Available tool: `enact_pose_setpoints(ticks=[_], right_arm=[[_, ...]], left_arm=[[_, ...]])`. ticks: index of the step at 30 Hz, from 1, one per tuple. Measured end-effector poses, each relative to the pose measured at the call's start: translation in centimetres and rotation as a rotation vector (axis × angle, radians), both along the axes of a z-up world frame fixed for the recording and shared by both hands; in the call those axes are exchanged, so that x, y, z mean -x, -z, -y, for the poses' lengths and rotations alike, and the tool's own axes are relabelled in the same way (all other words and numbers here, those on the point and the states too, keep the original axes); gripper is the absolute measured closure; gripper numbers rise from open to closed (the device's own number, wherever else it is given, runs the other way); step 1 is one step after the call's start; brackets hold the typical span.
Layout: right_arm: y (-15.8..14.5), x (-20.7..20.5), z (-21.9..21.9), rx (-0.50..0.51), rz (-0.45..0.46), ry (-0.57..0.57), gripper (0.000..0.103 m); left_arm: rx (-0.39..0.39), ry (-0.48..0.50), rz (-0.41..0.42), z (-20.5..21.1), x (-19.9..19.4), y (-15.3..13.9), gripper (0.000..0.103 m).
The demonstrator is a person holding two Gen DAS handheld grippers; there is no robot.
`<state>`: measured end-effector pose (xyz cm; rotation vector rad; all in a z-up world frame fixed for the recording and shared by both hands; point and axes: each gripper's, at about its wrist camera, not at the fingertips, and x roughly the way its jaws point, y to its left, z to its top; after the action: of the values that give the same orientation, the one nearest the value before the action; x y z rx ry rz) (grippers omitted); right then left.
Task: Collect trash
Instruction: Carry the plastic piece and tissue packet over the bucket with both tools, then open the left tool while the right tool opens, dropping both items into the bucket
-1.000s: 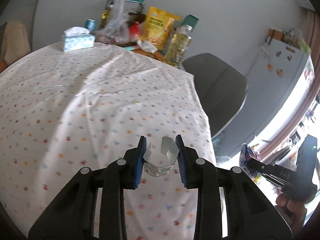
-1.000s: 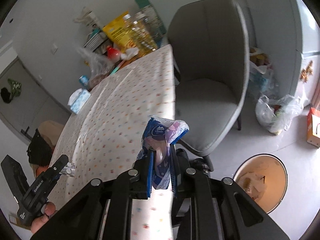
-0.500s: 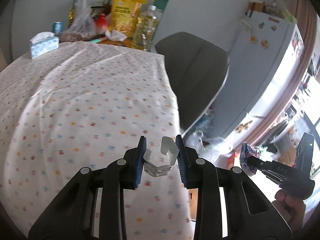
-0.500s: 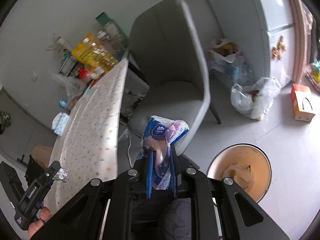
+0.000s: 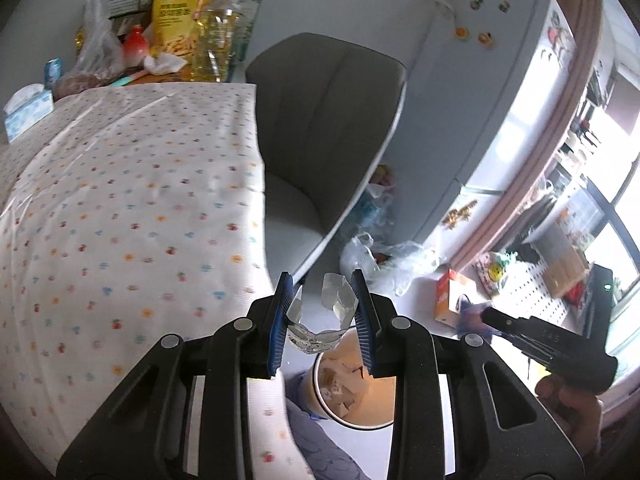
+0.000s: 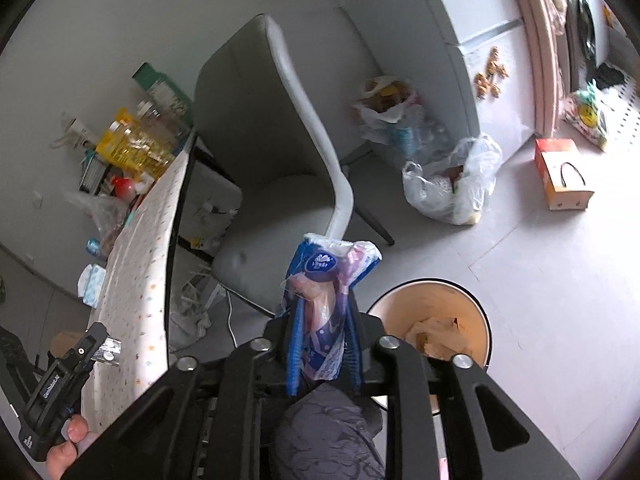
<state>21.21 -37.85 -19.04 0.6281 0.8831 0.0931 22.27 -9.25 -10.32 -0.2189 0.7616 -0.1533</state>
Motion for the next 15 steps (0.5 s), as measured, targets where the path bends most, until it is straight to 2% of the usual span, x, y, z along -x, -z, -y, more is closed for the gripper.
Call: enact_pose_setpoints(ticks=[1, 2, 3, 8, 15], right_arm=[[0.6, 0.0, 0.4, -0.012, -0.01, 0.012, 0.062], [1.0, 0.0, 0.7, -0.014, -0.017, 0.027, 0.049], [1.3, 0.1, 0.9, -0.017, -0.017, 0.034, 0.045], [2.1, 1.0, 2.0, -0.029, -0.025, 0.055, 0.044], [1.4, 2.9, 5.3, -0.028, -0.006, 0.128, 0.039]], left_arm=[[-0.005, 0.009, -0.003, 0.4, 0.0, 0.1, 0.073], [-0.009, 0.016, -0.006, 0.8, -0.1, 0.1, 0.073], [-0.012, 0.02, -0.008, 1.1, -0.1, 0.1, 0.073], [-0.023, 0.064, -0.025, 3.3, -0.7, 0.4, 0.073], [-0.017, 0.165, -0.051, 7.6, -1.5, 1.1, 0.073]])
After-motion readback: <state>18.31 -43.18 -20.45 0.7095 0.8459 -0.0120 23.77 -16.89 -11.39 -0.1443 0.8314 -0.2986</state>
